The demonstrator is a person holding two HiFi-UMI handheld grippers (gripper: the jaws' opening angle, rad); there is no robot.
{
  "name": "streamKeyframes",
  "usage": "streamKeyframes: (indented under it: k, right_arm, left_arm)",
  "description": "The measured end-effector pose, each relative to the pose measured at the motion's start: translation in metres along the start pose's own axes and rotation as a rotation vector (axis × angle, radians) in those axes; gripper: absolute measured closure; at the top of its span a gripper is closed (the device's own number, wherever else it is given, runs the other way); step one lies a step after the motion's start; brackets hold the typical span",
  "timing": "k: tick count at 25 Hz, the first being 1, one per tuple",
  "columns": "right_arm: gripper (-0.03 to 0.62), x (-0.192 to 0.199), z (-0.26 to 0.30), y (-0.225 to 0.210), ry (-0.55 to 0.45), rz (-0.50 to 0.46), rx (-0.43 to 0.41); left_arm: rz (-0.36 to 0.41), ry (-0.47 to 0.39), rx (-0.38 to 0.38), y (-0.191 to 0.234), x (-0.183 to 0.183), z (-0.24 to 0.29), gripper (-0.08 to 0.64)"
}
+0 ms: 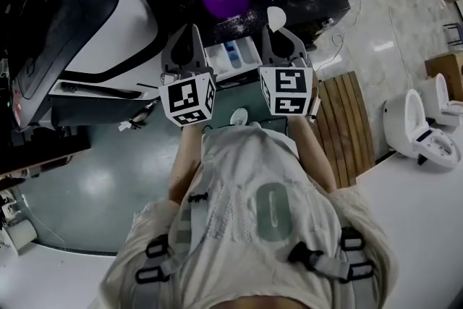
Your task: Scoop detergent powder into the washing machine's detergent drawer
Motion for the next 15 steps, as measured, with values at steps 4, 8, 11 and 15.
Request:
streamKeyframes:
  k: [4,8,11,15]
  right_arm:
    - [0.586,0.0014,-0.0049,-0.0025,-0.007,0.002,0.01]
    - [0.586,0.0002,-0.0059,-0.0044,-0.013,0.005,0.007]
    - [0.585,-0.0011,-0.0056,-0.0049,-0.017,0.005,0.009]
    - [0.585,-0.0012,-0.0063,-0.0057,-0.015,0.005,0.011]
  left_arm:
    - [0.002,-0.008,0.0,-0.0008,-0.0028,0.0004,0.54]
    - [0.003,-0.01,0.001,-0.0019,-0.0041,-0.0005,0.541]
    - [0.003,-0.007,0.004,-0.0015,-0.0033,-0.0011,0.54]
    - [0.003,-0.007,0.002,0.0003,-0.0035,-0.0019,0.541]
Point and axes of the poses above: the fingertips, and each gripper's own axes: z forward along the fingers, y to its left, x out of its underside, the point moved 6 cm from there along -z, backward along the fingers, and after that the axes turned 15 degrees about -x, right-handed, at the moved point
